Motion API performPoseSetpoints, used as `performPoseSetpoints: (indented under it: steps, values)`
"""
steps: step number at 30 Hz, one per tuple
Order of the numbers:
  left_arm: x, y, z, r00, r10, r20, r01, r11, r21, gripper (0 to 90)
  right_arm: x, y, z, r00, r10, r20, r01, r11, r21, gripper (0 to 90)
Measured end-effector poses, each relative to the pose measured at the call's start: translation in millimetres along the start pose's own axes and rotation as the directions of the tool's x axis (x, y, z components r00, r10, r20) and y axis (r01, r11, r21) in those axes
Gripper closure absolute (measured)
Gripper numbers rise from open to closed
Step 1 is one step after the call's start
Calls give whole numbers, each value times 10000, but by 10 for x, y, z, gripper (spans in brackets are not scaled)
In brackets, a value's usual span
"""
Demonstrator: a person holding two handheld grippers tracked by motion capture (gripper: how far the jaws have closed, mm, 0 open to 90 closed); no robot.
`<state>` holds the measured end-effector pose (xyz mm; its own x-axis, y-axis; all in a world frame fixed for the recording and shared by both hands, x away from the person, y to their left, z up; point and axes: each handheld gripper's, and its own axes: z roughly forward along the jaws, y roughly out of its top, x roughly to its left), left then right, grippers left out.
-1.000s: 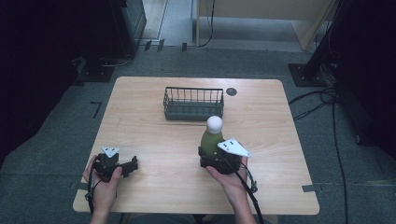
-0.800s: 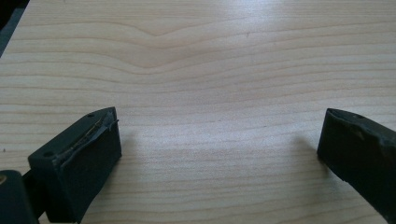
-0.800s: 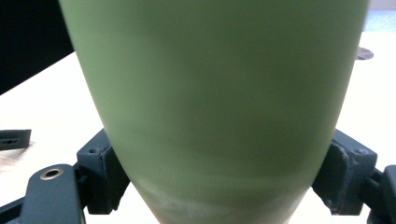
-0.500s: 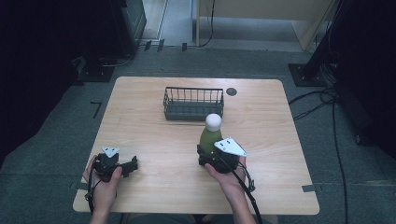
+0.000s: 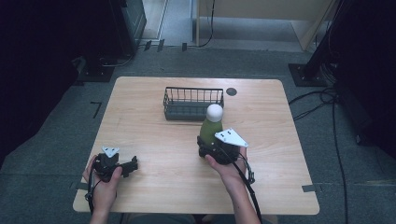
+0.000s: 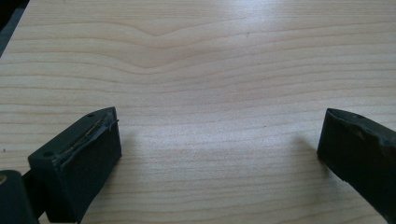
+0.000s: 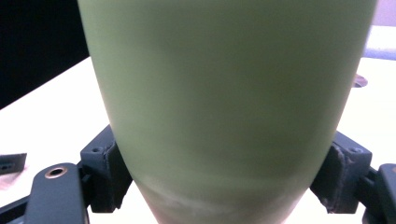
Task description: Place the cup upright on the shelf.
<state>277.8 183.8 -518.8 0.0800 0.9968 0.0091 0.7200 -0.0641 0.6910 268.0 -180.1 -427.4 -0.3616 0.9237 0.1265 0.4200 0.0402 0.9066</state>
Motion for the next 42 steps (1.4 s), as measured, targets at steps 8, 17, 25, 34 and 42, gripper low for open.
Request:
performPoseSetpoints:
  steps: [8, 17, 25, 34, 42]
  values:
    - [1, 2, -1, 10000, 40, 28, -40, 10000, 28, 2, -24, 152, 45, 9999, -105, 81, 107, 9998, -160, 199]
    - [-1, 2, 0, 10000, 44, 39, -44, 10000, 9, 1, -48, 391, 135, 9992, -196, 346, 211, 9988, -448, 200]
    - [-2, 2, 1, 10000, 57, 50, -57, 10000, 1, 1, -54, 623, 206, 9982, -282, 535, 321, 9967, -748, 200]
    - [-2, 2, 1, 10000, 60, 62, -60, 10000, 2, 1, -73, 833, 297, 9957, -395, 833, 474, 9944, -946, 200]
    - [-1, 4, 1, 9999, 83, 82, -83, 10000, 13, 1, -107, 992, 381, 9940, -353, 1035, 488, 9901, -1317, 200]
